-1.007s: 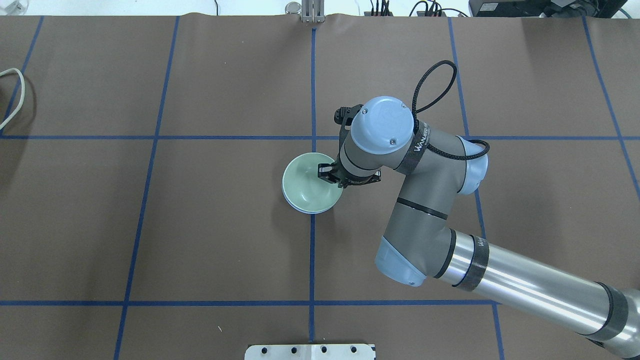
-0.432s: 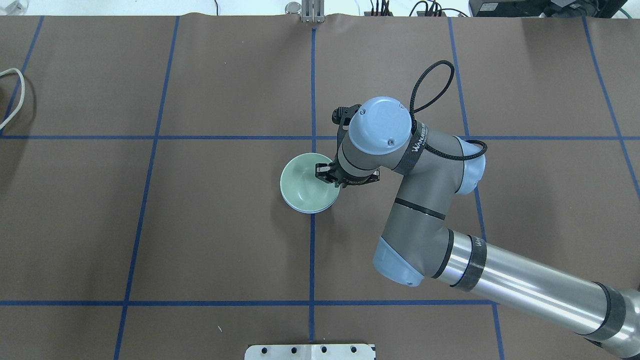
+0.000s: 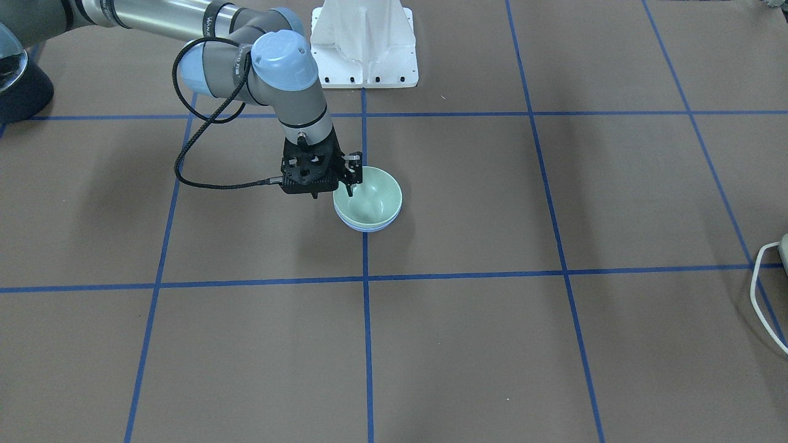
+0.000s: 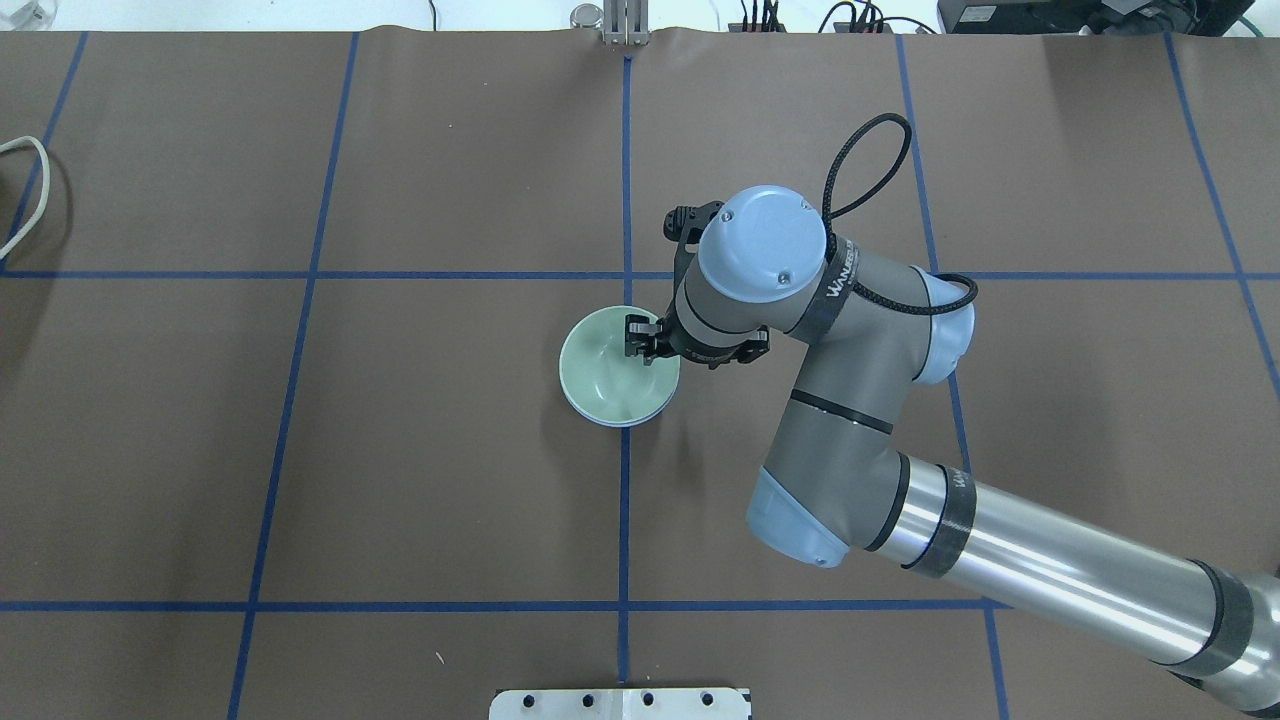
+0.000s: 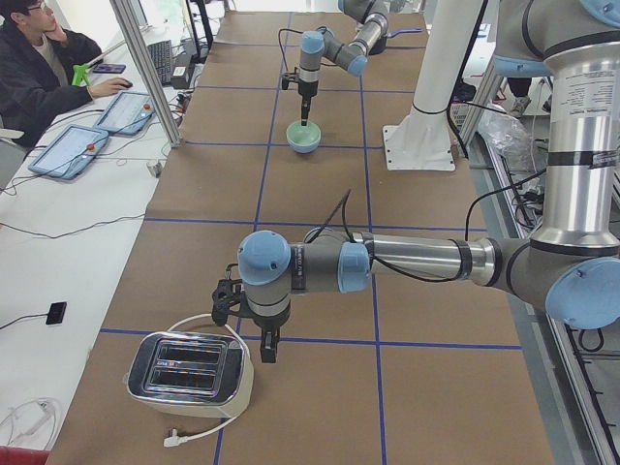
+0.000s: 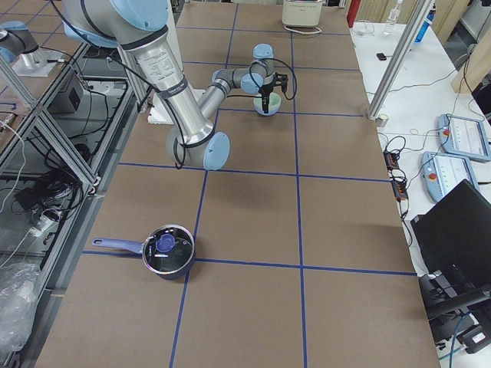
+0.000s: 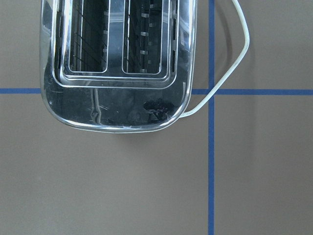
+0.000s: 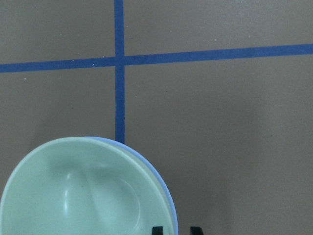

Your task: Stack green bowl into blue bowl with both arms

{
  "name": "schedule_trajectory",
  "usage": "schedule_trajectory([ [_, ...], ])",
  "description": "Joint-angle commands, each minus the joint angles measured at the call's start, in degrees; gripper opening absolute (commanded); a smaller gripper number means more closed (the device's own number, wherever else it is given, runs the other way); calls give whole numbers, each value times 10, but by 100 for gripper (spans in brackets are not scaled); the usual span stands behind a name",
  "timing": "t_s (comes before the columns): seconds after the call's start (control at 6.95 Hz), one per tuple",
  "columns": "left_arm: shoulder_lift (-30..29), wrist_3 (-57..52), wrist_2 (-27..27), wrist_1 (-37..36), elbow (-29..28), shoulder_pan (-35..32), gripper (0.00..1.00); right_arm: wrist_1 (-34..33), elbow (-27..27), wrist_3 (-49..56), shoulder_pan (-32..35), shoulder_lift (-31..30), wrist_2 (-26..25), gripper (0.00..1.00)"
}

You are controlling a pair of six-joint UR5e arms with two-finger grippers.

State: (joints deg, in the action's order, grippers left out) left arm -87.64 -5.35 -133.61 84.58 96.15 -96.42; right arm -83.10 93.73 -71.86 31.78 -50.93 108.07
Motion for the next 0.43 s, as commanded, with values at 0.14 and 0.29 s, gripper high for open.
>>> schedule_trajectory([
  [0.14, -1, 1, -2, 0, 1, 1, 99, -4, 6, 92, 141, -34, 100, 100],
  [0.29, -2, 1, -2, 1, 1, 0, 99, -5, 1, 190, 211, -69, 137, 100],
])
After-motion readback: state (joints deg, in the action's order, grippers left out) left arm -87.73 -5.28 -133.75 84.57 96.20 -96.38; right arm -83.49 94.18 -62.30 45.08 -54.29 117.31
